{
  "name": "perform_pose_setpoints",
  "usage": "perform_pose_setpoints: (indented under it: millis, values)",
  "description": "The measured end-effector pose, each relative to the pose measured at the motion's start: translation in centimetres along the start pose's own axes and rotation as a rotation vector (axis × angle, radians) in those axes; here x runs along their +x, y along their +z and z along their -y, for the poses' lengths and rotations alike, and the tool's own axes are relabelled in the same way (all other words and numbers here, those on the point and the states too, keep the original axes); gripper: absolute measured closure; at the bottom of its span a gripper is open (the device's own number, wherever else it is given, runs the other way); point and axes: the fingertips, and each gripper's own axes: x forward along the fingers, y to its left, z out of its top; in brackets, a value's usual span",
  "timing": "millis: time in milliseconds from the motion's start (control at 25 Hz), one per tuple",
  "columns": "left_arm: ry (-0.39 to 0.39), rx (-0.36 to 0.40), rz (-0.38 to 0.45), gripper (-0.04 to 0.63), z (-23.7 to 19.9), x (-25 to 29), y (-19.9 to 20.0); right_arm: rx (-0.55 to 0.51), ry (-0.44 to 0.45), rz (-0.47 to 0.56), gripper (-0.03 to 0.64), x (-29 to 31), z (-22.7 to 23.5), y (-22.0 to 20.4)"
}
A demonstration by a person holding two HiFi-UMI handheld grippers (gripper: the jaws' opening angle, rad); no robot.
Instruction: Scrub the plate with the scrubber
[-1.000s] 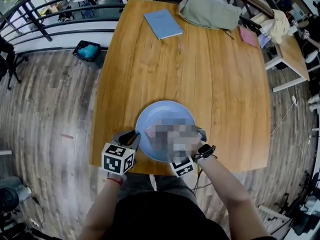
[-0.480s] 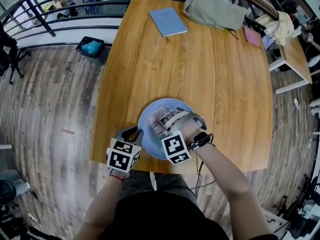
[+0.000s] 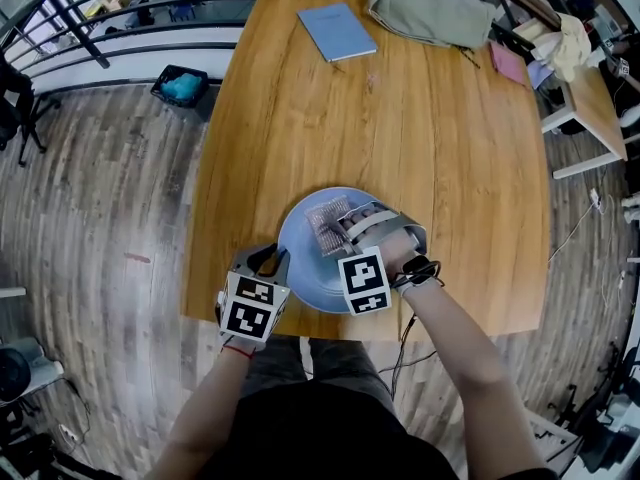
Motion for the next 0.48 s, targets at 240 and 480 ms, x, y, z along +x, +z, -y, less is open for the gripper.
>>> perform_pose_setpoints:
  millis: [240,480]
  values:
    - [0.011,0.035,0.047,0.531,0.0,0.1,0.3,-0.001,0.017,-0.050,0.531,-0.9,-1.7,-2.2]
    - [0.026,0.056,0.052,0.535,0.1,0.4,0.4,-0.059,0.064,-0.093,0.529,-2.6,-5.3,-4.4]
